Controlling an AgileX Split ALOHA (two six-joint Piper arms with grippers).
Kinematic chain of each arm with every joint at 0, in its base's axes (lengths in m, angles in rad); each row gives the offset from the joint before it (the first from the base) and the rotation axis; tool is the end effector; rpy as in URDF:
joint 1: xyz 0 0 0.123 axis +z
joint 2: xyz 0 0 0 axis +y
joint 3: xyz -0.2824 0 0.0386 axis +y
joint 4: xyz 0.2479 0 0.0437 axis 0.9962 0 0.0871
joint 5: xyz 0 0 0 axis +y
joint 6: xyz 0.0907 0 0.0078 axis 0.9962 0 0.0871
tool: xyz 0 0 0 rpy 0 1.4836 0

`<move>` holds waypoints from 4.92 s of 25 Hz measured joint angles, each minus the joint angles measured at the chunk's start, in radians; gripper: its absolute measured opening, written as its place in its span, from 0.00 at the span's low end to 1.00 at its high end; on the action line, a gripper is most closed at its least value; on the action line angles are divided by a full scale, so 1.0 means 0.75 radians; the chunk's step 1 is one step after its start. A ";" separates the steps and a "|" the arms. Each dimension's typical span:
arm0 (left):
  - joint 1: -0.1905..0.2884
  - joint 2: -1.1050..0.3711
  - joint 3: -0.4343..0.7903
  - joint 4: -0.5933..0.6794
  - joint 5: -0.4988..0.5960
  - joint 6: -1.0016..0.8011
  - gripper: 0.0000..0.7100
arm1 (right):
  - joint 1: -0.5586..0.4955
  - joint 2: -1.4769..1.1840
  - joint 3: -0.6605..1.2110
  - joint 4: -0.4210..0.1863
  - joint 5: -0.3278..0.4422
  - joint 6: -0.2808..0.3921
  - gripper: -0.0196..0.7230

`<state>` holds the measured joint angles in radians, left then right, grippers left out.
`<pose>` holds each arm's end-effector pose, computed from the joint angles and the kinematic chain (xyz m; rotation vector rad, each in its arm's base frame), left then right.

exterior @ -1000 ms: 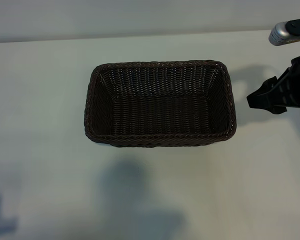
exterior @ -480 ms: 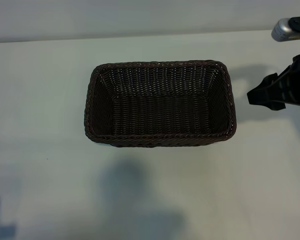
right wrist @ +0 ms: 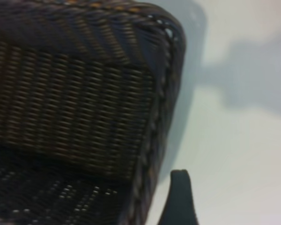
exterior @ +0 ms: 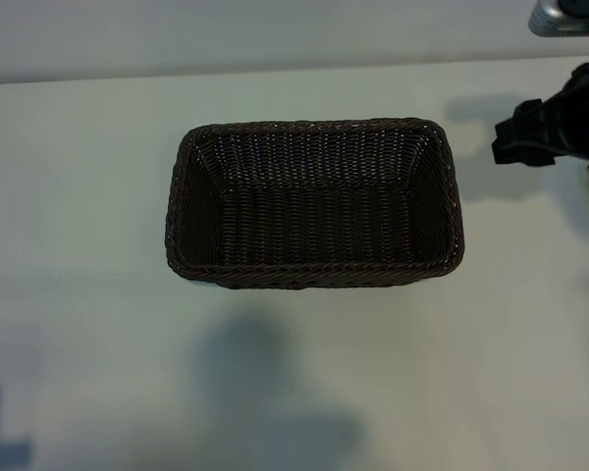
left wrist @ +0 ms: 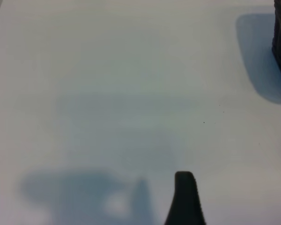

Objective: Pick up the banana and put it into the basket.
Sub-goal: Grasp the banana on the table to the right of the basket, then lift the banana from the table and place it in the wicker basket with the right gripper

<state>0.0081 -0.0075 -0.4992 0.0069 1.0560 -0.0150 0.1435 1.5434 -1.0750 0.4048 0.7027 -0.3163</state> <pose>-0.0057 0.0005 0.2773 -0.0238 2.0327 0.0039 0.3095 0.0682 0.2573 -0.2783 2.5942 0.3870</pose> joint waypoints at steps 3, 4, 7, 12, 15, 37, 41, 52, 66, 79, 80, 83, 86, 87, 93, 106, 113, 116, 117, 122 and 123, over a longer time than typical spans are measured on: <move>0.000 0.000 0.000 0.000 -0.001 0.000 0.80 | 0.000 0.079 -0.109 -0.101 0.103 0.060 0.81; 0.000 0.000 0.000 0.000 -0.001 0.000 0.80 | 0.000 0.101 -0.137 -0.129 0.128 0.084 0.81; 0.000 0.000 0.001 0.000 -0.001 0.000 0.80 | 0.000 0.148 -0.179 -0.250 0.167 0.181 0.81; 0.000 0.000 0.001 0.000 -0.002 0.000 0.80 | -0.017 0.188 -0.189 -0.497 0.204 0.364 0.81; 0.000 0.000 0.001 0.000 -0.002 0.000 0.80 | -0.075 0.206 -0.190 -0.547 0.225 0.405 0.81; 0.000 0.000 0.001 -0.001 -0.003 -0.003 0.80 | -0.320 0.231 -0.198 -0.556 0.312 0.226 0.81; 0.000 0.000 0.001 -0.001 -0.003 -0.003 0.80 | -0.320 0.244 -0.199 -0.557 0.312 0.226 0.81; 0.000 0.000 0.001 -0.001 -0.004 -0.003 0.80 | -0.320 0.425 -0.199 -0.568 0.285 0.226 0.81; 0.000 0.000 0.001 -0.001 -0.005 -0.003 0.80 | -0.320 0.588 -0.199 -0.675 0.215 0.292 0.81; 0.000 0.000 0.001 -0.001 -0.005 0.001 0.80 | -0.320 0.651 -0.199 -0.677 0.166 0.314 0.80; 0.000 0.000 0.001 -0.001 -0.005 0.001 0.80 | -0.320 0.655 -0.199 -0.680 0.167 0.317 0.79; 0.000 0.000 0.001 -0.001 -0.005 0.001 0.80 | -0.320 0.654 -0.199 -0.698 0.168 0.334 0.69; 0.000 0.000 0.001 -0.001 -0.005 0.001 0.80 | -0.320 0.654 -0.199 -0.719 0.171 0.358 0.59; 0.000 0.000 0.001 -0.001 -0.005 0.001 0.80 | -0.320 0.654 -0.199 -0.727 0.175 0.363 0.59; 0.000 0.000 0.001 -0.001 -0.005 0.001 0.80 | -0.320 0.594 -0.217 -0.741 0.234 0.368 0.59; 0.000 0.000 0.001 -0.001 -0.005 0.001 0.80 | -0.285 0.384 -0.436 -0.616 0.585 0.315 0.59; 0.000 0.000 0.001 -0.001 -0.005 0.001 0.80 | -0.113 0.384 -0.436 -0.581 0.558 0.307 0.59; 0.000 0.000 0.001 -0.001 -0.005 0.001 0.80 | 0.006 0.384 -0.436 -0.548 0.520 0.305 0.59; 0.000 0.000 0.001 -0.001 -0.005 0.001 0.80 | 0.053 0.384 -0.436 -0.547 0.509 0.298 0.59; 0.000 0.000 0.001 -0.001 -0.005 -0.003 0.80 | 0.262 0.384 -0.436 -0.547 0.425 0.216 0.59; 0.000 0.000 0.001 -0.001 -0.005 -0.003 0.80 | 0.292 0.384 -0.436 -0.547 0.409 0.202 0.59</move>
<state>0.0081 -0.0075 -0.4984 0.0061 1.0525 -0.0171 0.3625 1.8316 -1.4020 -0.0058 1.0098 -0.1649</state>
